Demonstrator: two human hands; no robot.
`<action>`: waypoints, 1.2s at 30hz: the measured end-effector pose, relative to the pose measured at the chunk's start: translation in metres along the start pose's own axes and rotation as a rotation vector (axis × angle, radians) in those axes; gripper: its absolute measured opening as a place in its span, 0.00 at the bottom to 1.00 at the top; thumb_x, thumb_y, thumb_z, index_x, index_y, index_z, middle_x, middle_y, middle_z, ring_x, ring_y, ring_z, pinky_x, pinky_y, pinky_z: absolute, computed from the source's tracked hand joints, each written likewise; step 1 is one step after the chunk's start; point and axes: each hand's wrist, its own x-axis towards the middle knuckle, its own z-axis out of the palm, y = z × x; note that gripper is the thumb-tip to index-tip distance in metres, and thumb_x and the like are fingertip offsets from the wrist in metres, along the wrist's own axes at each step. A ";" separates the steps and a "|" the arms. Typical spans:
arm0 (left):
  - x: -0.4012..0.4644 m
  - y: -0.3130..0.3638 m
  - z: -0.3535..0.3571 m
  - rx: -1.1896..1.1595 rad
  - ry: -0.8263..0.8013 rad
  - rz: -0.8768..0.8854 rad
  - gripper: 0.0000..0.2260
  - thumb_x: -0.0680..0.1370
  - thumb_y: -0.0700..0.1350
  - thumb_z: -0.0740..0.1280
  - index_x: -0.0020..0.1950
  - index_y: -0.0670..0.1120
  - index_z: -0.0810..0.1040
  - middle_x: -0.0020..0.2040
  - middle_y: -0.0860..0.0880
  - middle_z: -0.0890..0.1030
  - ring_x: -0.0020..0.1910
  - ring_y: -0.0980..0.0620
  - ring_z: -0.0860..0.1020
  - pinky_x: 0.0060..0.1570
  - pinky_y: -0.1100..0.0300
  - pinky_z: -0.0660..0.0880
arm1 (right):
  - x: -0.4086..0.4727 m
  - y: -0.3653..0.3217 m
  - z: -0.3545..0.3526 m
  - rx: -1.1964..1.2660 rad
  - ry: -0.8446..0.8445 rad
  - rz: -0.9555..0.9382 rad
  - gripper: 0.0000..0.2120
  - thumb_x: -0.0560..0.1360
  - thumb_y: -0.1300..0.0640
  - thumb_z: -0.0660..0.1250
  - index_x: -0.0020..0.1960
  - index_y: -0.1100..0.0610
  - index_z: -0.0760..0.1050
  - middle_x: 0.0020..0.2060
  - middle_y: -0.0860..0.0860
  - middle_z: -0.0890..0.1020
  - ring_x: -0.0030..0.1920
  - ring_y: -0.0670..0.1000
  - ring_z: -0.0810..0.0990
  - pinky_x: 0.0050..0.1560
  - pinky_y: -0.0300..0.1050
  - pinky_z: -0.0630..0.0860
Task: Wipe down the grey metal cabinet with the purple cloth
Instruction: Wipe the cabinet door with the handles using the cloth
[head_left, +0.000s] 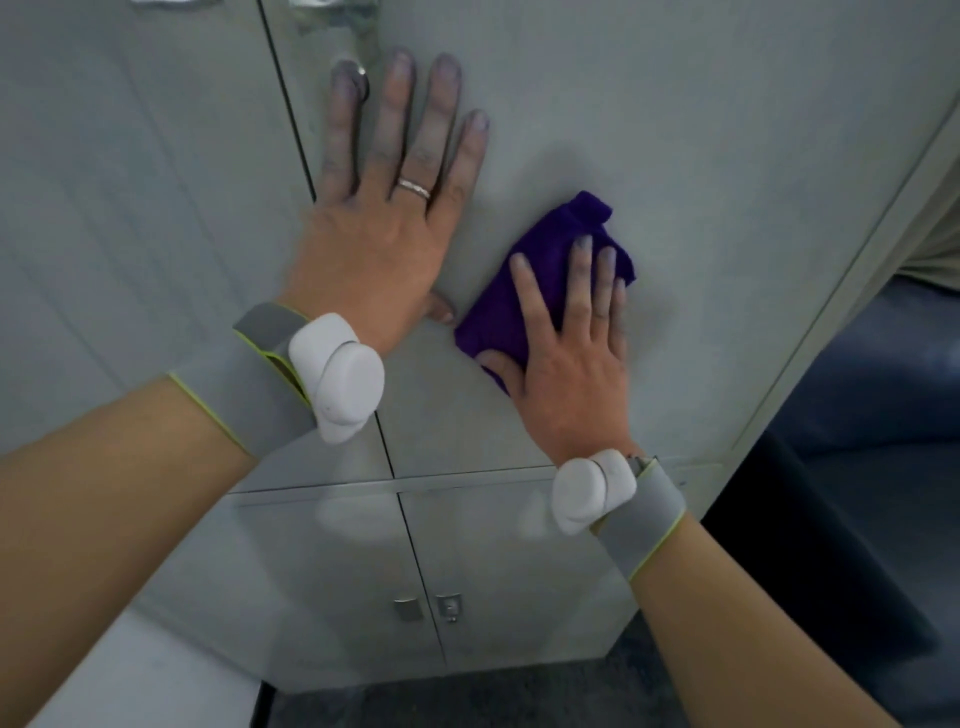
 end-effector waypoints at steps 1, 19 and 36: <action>-0.003 0.003 0.001 0.002 -0.014 -0.002 0.64 0.55 0.62 0.78 0.78 0.40 0.43 0.77 0.33 0.46 0.74 0.28 0.46 0.69 0.31 0.40 | -0.001 0.004 -0.002 0.003 -0.004 0.009 0.36 0.76 0.35 0.61 0.77 0.48 0.54 0.76 0.61 0.53 0.76 0.65 0.53 0.76 0.57 0.50; -0.048 0.060 0.058 -0.034 -0.111 0.007 0.65 0.54 0.62 0.78 0.79 0.43 0.43 0.77 0.38 0.44 0.72 0.25 0.47 0.59 0.22 0.41 | -0.046 0.067 0.015 0.189 0.051 0.397 0.43 0.75 0.37 0.65 0.78 0.59 0.50 0.74 0.72 0.47 0.75 0.72 0.44 0.75 0.63 0.47; -0.073 0.093 0.074 -0.071 -0.130 -0.063 0.62 0.58 0.61 0.78 0.79 0.44 0.43 0.77 0.36 0.45 0.72 0.24 0.48 0.61 0.22 0.44 | -0.109 0.078 0.036 0.057 -0.041 0.319 0.40 0.74 0.35 0.65 0.77 0.53 0.56 0.74 0.69 0.57 0.75 0.69 0.54 0.73 0.61 0.58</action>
